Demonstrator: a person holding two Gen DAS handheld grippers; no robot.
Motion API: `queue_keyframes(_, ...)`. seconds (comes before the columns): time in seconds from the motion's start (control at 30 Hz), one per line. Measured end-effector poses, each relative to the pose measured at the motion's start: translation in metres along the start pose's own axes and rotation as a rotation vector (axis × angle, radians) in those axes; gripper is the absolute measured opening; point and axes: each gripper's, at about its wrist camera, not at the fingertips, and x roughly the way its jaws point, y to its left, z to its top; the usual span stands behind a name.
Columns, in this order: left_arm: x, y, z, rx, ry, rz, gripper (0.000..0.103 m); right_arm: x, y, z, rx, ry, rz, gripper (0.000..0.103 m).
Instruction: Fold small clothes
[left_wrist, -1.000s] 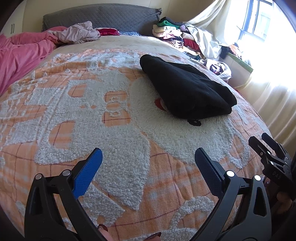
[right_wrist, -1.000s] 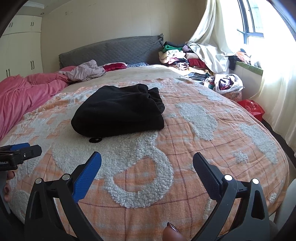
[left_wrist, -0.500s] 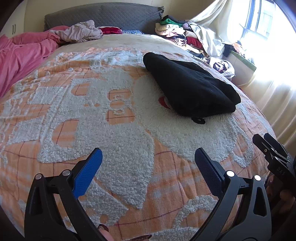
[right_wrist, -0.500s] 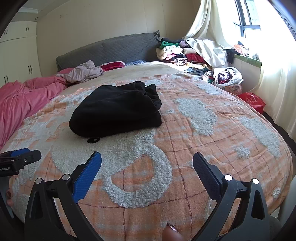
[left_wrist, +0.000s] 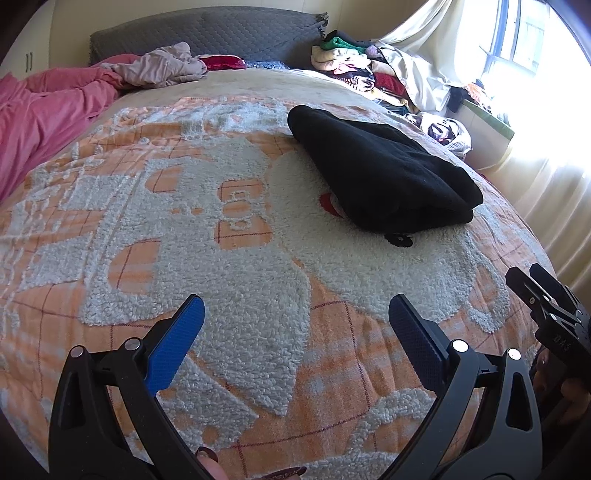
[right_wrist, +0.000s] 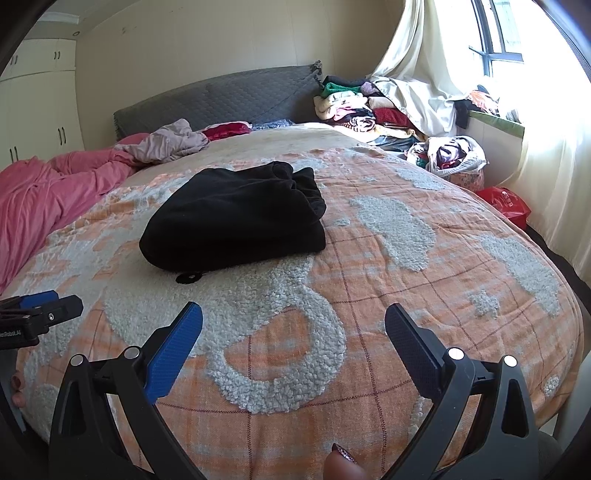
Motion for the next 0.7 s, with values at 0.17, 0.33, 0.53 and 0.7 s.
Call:
queue_keyframes(0.17, -0.0005, 0.0001, 0.0004, -0.001, -0.001, 0.004, 0.094, 0.0003, 0.0004, -0.0002, 0.001, 0.003, 0.004, 0.098)
queue_keyframes(0.33, -0.0013, 0.0012, 0.0009, -0.004, -0.006, 0.012, 0.094, 0.0003, 0.0009, -0.0005, -0.002, 0.002, 0.004, 0.098)
queue_keyframes(0.53, -0.0012, 0.0019, 0.001, -0.002, 0.0, 0.016, 0.094, 0.0004, 0.0007, -0.0002, -0.003, 0.007, 0.01, 0.099)
queue_keyframes(0.7, -0.0005, 0.0014, 0.0012, 0.002, -0.001, 0.017, 0.094, 0.0005, 0.001, -0.0004, -0.004, 0.007, 0.009, 0.098)
